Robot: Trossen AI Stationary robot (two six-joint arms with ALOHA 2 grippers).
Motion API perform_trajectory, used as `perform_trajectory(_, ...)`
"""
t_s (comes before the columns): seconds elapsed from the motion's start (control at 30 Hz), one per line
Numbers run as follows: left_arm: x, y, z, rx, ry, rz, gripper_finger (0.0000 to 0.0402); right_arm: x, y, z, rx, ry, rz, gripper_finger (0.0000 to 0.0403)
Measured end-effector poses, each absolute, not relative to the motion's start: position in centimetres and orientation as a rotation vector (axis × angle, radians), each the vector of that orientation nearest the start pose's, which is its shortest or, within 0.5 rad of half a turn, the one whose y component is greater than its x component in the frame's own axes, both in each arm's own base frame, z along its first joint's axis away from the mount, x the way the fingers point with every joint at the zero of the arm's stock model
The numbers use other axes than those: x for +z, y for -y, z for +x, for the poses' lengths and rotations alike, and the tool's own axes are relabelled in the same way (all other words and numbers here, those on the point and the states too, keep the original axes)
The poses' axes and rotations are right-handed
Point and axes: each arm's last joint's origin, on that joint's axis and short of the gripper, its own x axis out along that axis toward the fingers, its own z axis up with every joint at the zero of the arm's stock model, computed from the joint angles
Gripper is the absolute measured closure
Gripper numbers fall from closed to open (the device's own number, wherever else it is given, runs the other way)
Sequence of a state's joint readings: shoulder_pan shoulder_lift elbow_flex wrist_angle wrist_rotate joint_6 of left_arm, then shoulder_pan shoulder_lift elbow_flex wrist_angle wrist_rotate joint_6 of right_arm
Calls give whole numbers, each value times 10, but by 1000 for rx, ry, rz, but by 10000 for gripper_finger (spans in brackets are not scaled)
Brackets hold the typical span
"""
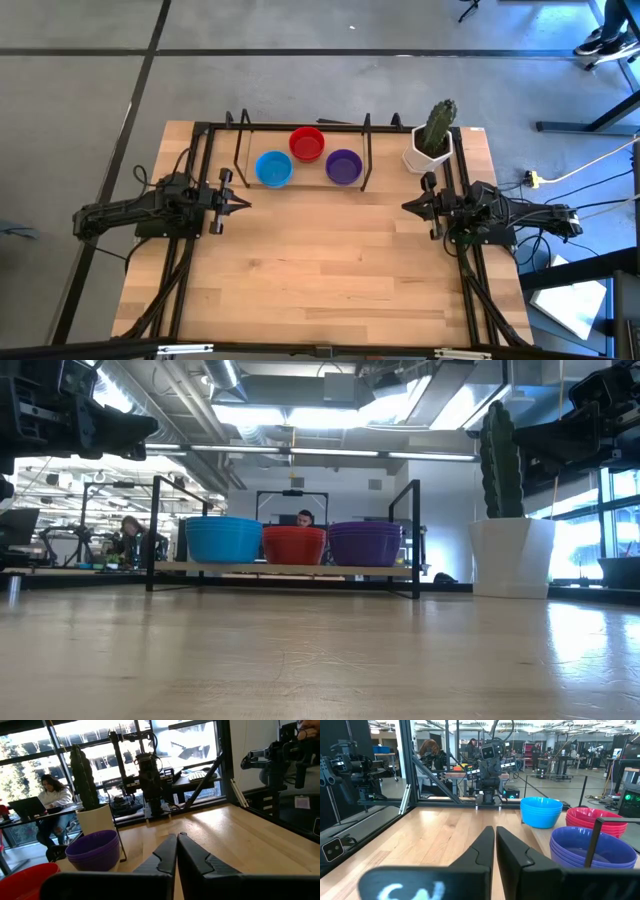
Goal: Pick & Place Mini bowls
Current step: Return to Home Position
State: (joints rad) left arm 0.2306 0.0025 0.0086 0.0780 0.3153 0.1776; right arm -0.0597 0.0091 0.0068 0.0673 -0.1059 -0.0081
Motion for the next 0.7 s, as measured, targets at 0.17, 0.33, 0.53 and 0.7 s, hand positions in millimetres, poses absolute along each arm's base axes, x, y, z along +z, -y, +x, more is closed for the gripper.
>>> perform_trajectory(0.17, 174, -13, 95, -77, 88, 200, 392, 172, 3, 98, 46, 65, -13, 382)
perform_trajectory(0.33, 174, -13, 95, -78, 88, 200, 395, 172, 3, 97, 46, 65, -14, 382)
perform_trajectory(0.53, 174, -13, 95, -77, 88, 200, 391, 172, 3, 97, 46, 65, -14, 382)
perform_trajectory(0.7, 174, -13, 95, -77, 88, 200, 394, 172, 3, 98, 46, 64, -13, 382)
